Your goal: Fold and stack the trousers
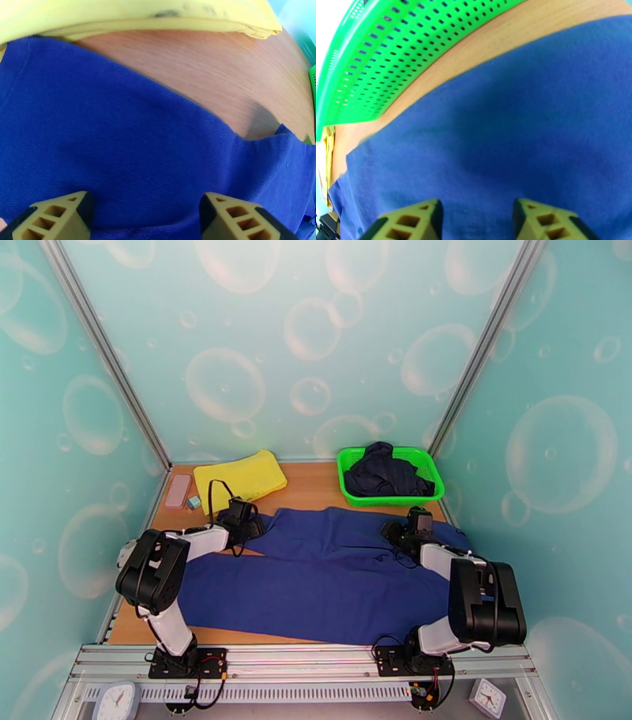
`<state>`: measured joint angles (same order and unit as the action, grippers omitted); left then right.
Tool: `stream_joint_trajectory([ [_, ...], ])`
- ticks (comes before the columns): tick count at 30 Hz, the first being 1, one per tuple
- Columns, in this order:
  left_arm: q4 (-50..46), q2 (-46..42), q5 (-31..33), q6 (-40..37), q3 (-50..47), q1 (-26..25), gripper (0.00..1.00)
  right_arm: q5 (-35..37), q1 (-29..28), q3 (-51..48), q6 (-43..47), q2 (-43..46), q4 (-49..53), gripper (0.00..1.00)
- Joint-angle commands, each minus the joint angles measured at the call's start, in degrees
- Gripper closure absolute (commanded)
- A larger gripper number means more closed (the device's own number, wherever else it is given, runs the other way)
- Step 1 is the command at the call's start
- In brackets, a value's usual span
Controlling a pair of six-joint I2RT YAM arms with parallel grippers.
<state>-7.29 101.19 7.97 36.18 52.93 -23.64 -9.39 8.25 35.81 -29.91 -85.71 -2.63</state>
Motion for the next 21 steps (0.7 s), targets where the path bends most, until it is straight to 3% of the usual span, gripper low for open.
stream_joint_trajectory([
  [1,-10.69,-4.77,-3.81,9.97,-6.64,-4.36,0.28,-0.59,0.61,-0.65,-0.01,1.77,0.52,0.48],
  [5,-8.85,-10.6,-5.55,15.63,-9.38,-8.62,0.3,-0.82,0.61,-0.11,-0.12,1.47,0.44,0.47],
  [9,-9.38,-13.7,2.84,12.83,-5.21,-9.67,0.28,-0.87,0.63,-0.13,-0.2,1.23,-0.11,0.48],
  [13,-12.74,-12.73,12.28,7.74,0.64,-5.44,0.31,-0.83,0.62,-0.73,-0.22,1.84,-0.33,0.47],
  [21,-16.58,-1.62,12.46,-0.58,7.59,7.84,0.39,-2.39,1.76,-1.54,-0.04,2.29,-0.84,0.47],
])
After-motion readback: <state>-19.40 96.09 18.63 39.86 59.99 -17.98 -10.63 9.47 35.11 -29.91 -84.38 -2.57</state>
